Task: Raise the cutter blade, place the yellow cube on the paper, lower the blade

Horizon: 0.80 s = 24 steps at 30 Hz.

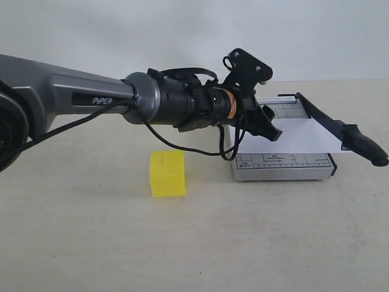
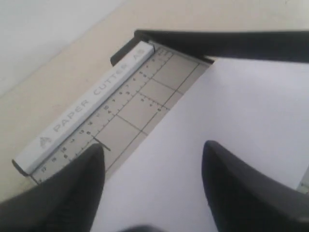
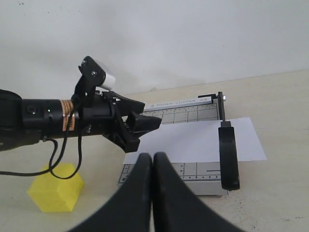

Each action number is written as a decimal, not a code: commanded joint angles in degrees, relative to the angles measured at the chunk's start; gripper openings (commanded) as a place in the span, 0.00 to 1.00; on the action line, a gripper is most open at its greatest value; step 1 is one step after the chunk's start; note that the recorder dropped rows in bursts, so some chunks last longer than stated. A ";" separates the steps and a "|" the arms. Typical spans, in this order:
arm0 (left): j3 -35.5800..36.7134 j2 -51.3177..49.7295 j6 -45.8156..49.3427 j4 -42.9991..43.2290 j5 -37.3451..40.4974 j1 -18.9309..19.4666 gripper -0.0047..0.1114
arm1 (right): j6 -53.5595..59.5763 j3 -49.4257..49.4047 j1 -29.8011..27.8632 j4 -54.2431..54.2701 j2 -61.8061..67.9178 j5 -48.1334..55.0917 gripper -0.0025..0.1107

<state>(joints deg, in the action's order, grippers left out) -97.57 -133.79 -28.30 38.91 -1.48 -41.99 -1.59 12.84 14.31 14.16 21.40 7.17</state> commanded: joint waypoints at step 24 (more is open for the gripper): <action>23.66 29.52 -17.87 -8.11 30.63 2.74 0.69 | 0.19 -0.15 0.14 -0.31 -0.09 -0.13 0.02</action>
<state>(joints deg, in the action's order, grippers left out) -74.13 -105.95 -46.21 32.65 23.26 -39.31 -1.59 12.84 14.31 14.16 21.40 7.17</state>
